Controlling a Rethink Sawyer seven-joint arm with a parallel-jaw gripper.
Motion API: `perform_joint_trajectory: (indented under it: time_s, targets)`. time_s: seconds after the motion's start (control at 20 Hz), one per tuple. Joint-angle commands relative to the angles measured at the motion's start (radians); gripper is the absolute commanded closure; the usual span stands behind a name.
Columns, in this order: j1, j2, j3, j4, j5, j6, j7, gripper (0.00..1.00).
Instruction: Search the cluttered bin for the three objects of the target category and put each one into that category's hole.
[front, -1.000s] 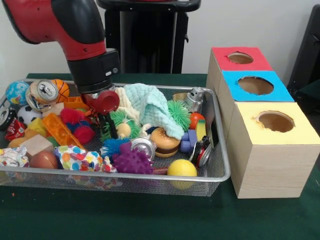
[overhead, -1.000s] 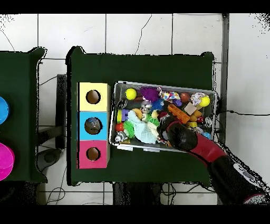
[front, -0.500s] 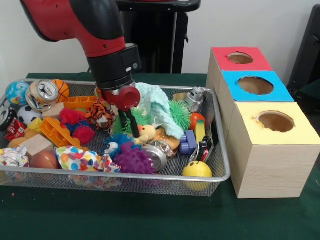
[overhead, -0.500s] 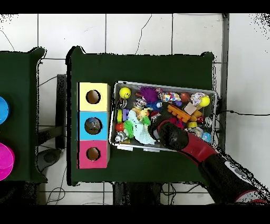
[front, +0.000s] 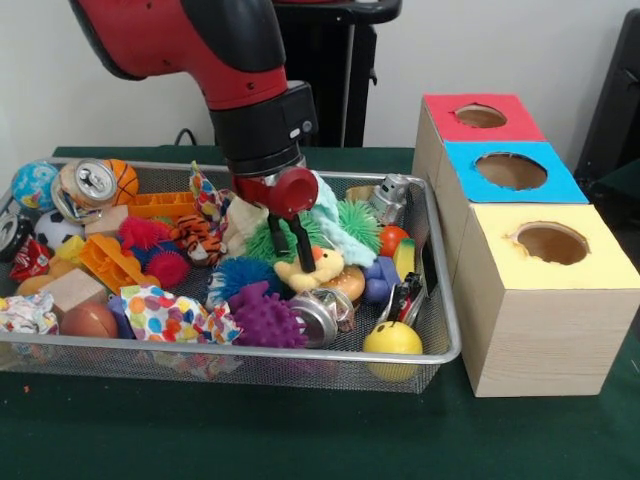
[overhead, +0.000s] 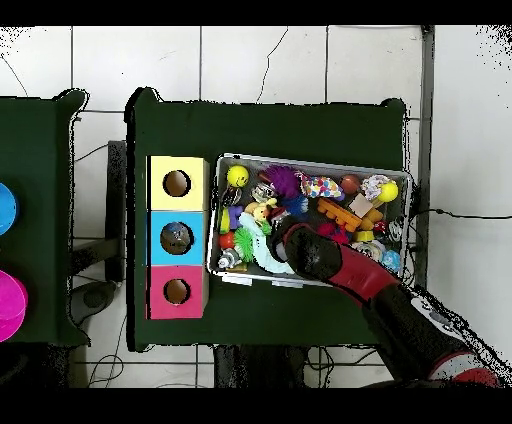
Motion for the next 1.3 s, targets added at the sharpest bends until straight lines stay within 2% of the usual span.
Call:
perform_joint_trajectory:
  time_s: [0.05, 0.2, 0.25, 0.5, 0.7, 0.85, 1.0, 1.15, 1.3]
  targets:
    - [0.077, 0.101, -0.082, 0.049, -0.052, 0.037, 0.053, 0.0]
    - [0.185, 0.095, -0.245, -0.072, -0.143, -0.009, -0.014, 0.0]
    - [0.199, 0.099, -0.276, -0.105, -0.166, -0.022, -0.036, 0.0]
    - [0.199, 0.124, -0.317, -0.134, -0.223, -0.064, -0.052, 0.0]
    - [0.258, 0.166, -0.414, -0.173, -0.24, -0.175, 0.004, 0.0]
    - [0.357, 0.212, -0.565, -0.219, -0.189, -0.299, 0.056, 0.0]
    - [0.453, 0.278, -0.714, -0.242, -0.072, -0.422, 0.083, 0.0]
    - [0.489, 0.321, -0.778, -0.246, 0.018, -0.476, 0.084, 0.0]
    - [0.468, 0.334, -0.776, -0.254, 0.031, -0.497, 0.058, 0.0]
